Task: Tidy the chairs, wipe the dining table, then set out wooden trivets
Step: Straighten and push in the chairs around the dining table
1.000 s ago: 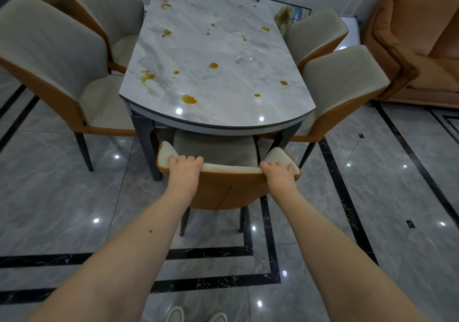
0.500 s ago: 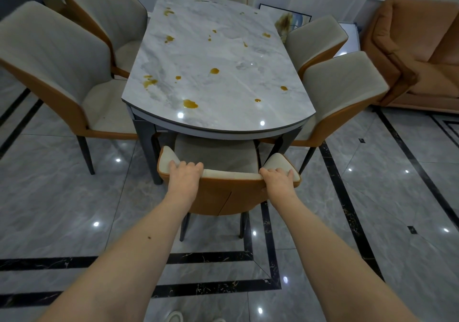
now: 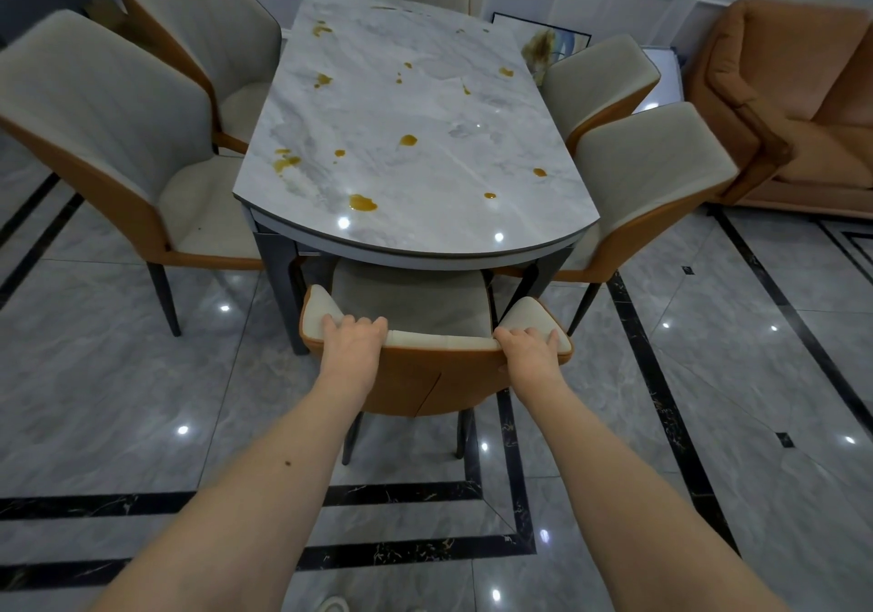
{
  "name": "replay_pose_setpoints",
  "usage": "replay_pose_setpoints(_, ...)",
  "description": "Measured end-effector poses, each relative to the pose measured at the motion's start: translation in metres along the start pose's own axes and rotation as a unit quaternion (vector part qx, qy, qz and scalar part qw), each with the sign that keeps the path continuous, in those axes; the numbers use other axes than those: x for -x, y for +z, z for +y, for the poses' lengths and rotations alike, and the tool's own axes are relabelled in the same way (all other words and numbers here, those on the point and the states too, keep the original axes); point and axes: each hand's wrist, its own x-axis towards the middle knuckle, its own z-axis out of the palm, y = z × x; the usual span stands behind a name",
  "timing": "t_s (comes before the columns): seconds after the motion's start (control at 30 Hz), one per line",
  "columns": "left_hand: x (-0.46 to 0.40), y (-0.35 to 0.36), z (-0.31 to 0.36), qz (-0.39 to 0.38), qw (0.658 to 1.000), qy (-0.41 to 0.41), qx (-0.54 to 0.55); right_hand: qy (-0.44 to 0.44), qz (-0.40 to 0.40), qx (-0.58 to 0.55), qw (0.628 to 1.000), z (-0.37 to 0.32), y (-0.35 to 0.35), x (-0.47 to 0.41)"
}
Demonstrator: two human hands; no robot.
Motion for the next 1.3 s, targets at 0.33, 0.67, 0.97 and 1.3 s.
replay_pose_setpoints(0.33, -0.0016, -0.0025, 0.0019, 0.005, 1.0, -0.007, -0.009, -0.001, -0.008, 0.012, 1.0, -0.0002, 0.0, -0.0017)
replay_pose_setpoints(0.67, 0.0006, -0.0025, 0.0017, 0.006, 1.0, -0.008, -0.007, 0.0, -0.008, 0.006, 1.0, -0.0014, 0.0006, -0.002)
replay_pose_setpoints(0.97, 0.0014, -0.0018, 0.0027, 0.012, 1.0, -0.009, -0.013, 0.003, 0.002, -0.005, 1.0, -0.0012, -0.0001, 0.0011)
replay_pose_setpoints(1.3, 0.0003, 0.0015, 0.0005, 0.015, 1.0, -0.004, -0.002, 0.002, -0.004, -0.009, 1.0, -0.0011, -0.0043, 0.0031)
